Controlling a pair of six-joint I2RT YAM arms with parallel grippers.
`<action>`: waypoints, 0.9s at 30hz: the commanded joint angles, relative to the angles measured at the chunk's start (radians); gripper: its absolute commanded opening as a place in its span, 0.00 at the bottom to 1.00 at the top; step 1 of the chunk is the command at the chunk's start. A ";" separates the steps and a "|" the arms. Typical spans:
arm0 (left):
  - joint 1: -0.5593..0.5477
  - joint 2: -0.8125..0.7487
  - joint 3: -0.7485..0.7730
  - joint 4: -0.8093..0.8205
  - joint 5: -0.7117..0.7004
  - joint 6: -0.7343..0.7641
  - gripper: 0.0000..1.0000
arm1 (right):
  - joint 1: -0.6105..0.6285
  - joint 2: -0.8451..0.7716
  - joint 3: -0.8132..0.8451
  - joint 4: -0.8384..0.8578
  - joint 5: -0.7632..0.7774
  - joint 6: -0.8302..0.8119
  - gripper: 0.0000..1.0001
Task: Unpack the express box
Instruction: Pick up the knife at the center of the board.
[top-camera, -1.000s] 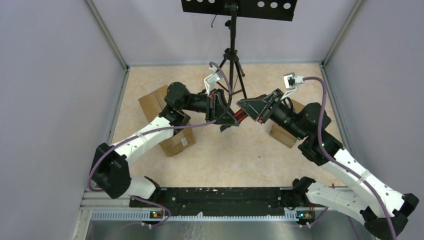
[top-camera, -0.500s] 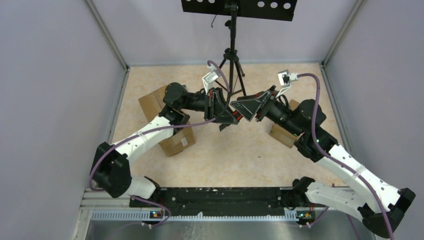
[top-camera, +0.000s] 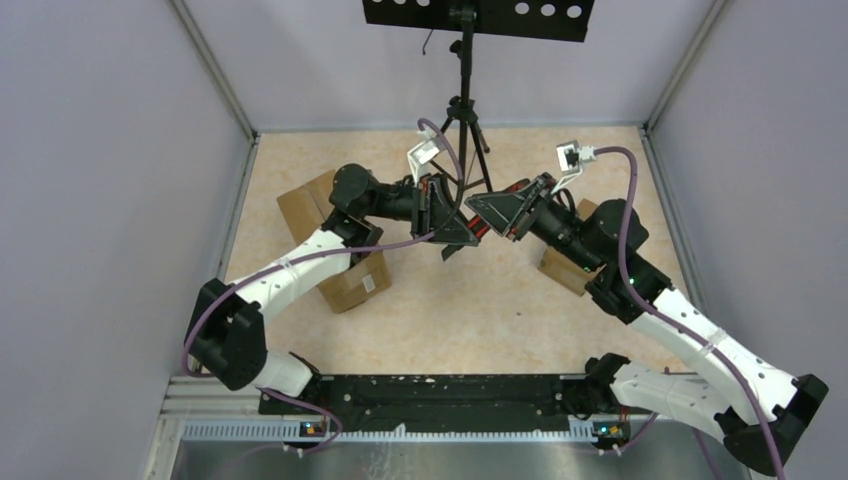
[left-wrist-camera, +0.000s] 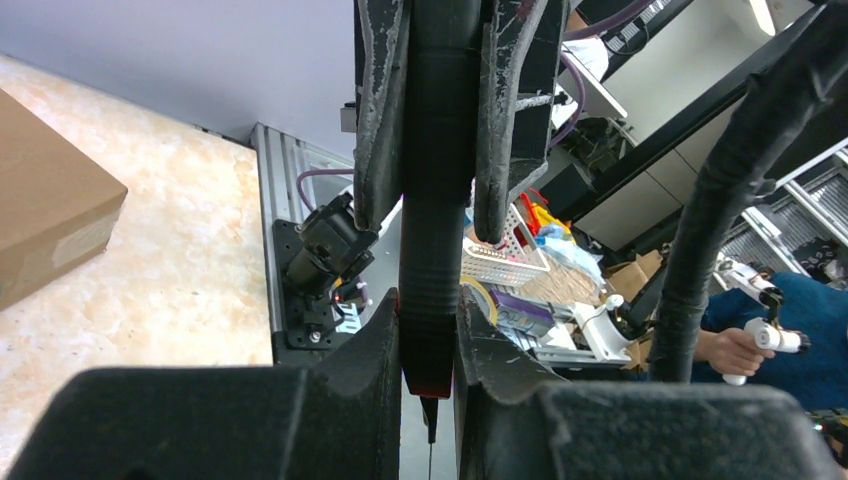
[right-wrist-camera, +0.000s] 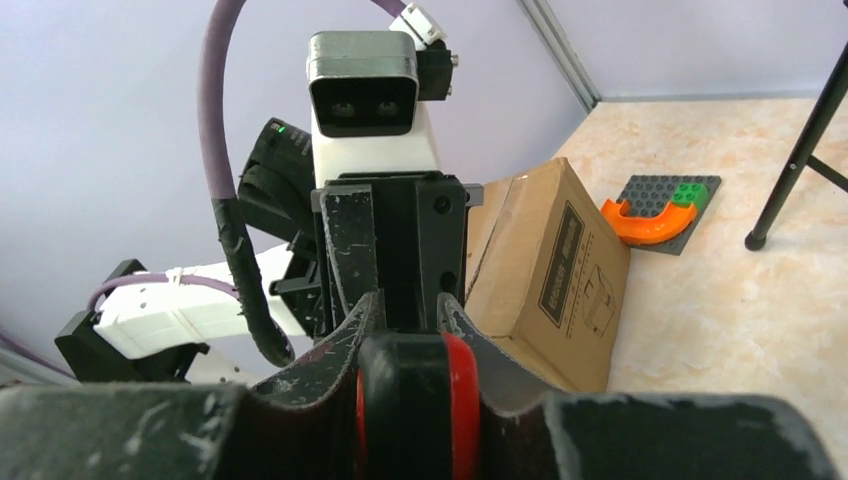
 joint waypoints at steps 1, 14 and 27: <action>0.003 -0.004 0.051 -0.063 -0.018 0.072 0.12 | 0.003 -0.005 0.016 0.020 0.036 -0.020 0.00; 0.240 -0.117 0.306 -1.175 -1.057 0.596 0.87 | 0.003 -0.026 0.065 -0.204 0.194 -0.208 0.00; 0.535 0.054 0.281 -1.223 -1.736 0.532 0.91 | 0.003 -0.020 0.049 -0.263 0.120 -0.238 0.00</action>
